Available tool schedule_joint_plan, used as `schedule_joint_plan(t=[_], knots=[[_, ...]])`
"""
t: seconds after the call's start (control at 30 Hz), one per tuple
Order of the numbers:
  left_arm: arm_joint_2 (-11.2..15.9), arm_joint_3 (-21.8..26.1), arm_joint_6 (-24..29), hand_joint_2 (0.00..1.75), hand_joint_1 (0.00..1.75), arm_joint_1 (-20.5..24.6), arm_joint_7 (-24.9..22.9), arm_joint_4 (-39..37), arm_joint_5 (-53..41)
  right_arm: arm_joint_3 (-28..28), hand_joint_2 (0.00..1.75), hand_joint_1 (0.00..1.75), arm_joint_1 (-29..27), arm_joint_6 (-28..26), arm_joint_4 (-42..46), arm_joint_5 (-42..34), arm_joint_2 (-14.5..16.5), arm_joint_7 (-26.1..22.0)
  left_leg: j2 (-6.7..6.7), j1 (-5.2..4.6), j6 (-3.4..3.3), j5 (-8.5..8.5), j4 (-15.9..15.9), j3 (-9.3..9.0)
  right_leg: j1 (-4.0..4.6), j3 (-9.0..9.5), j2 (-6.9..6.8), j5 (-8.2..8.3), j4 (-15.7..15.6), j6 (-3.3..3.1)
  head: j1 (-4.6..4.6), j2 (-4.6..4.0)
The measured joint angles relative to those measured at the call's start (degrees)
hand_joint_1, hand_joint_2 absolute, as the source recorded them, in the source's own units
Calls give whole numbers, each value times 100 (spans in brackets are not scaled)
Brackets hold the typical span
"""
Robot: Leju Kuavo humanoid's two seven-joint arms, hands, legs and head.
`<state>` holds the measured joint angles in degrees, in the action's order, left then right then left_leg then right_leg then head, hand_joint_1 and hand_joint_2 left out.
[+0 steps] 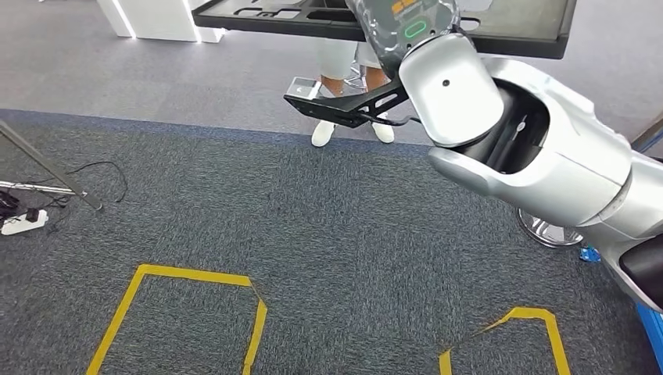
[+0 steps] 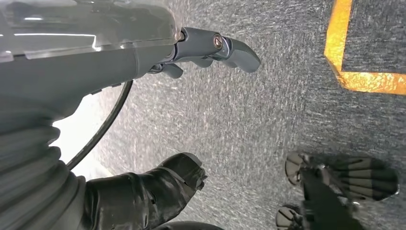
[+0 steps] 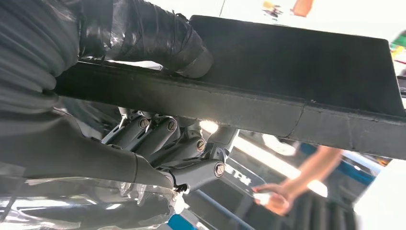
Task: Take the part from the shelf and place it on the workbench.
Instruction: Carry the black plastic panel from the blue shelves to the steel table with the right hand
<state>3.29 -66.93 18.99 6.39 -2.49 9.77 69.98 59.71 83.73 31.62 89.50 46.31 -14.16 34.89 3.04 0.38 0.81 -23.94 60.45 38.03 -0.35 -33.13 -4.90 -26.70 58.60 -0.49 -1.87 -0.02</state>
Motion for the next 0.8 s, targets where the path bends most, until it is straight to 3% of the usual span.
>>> schedule_joint_plan(t=[0.03,0.1,0.13,0.2,0.27,0.33,0.37,0.4,0.43,0.5,0.57,0.63,0.7,0.77,0.8], knots=[[1,0,9,175,0,7,4,0,2,1,175,175,3,-6,1,-8,-5,0,41,-29,-41,12,-152,-74,15,6,-56,-14,1,24,3,0],[4,0,19,175,0,9,8,0,6,8,175,175,6,-14,2,-35,-14,2,-66,-49,-119,15,-204,-72,32,30,-165,-29,-18,77,11,0],[6,0,20,175,0,1,8,0,11,12,175,175,2,-19,2,-52,-14,11,-127,-37,-151,29,-234,-84,25,36,-135,-58,-6,107,15,0],[8,0,25,175,0,-6,9,0,38,17,175,175,-2,-31,-1,-87,-19,49,-231,-6,-223,64,-299,-122,-2,-52,128,-238,227,144,31,0],[9,1,34,175,0,-3,10,0,75,20,175,175,-5,-40,-2,-116,-32,86,-342,7,-265,76,-318,-133,-22,-361,418,-572,874,151,47,0],[10,4,49,175,0,2,7,0,97,26,175,175,-26,-37,-4,-141,-53,95,-489,9,-278,74,-306,-130,-26,-699,485,-759,1504,165,53,0],[11,5,55,175,0,2,0,0,101,28,175,175,-38,-35,-5,-154,-62,95,-572,13,-275,70,-295,-130,-38,-766,490,-699,1574,175,53,0],[11,7,60,175,0,2,-12,0,103,30,175,175,-47,-38,-5,-170,-68,94,-658,21,-266,61,-275,-130,-58,-729,501,-534,1426,186,53,0],[12,8,63,175,0,1,-25,0,101,31,175,175,-50,-48,-6,-186,-70,93,-741,32,-245,46,-246,-128,-88,-604,548,-305,1104,201,53,0],[17,9,67,175,0,2,-43,0,93,32,175,175,-48,-80,-11,-217,-78,93,-892,45,-174,5,-146,-74,-160,-335,826,-15,457,235,49,1],[31,9,74,175,0,2,-40,0,89,38,175,175,-51,-116,-17,-238,-74,87,-1025,69,-97,8,-92,20,-169,-246,993,8,230,235,43,1],[39,9,82,175,0,-17,-12,0,89,45,175,175,-53,-137,-21,-251,-56,80,-1115,105,-30,44,-110,78,-142,-236,862,19,206,172,42,1],[30,10,93,175,0,-31,40,0,92,49,175,175,-51,-144,-30,-260,-44,80,-874,88,22,-48,54,165,-135,-197,706,39,160,89,13,0],[21,13,109,175,0,-12,79,0,103,54,175,175,-54,-152,-32,-273,-37,85,-493,62,46,-343,640,431,-97,-173,553,42,140,33,-22,0],[21,16,114,175,0,-2,85,0,113,62,175,175,-61,-157,-32,-282,-37,86,-400,64,49,-502,1015,609,-70,-171,476,38,141,15,-25,0]])
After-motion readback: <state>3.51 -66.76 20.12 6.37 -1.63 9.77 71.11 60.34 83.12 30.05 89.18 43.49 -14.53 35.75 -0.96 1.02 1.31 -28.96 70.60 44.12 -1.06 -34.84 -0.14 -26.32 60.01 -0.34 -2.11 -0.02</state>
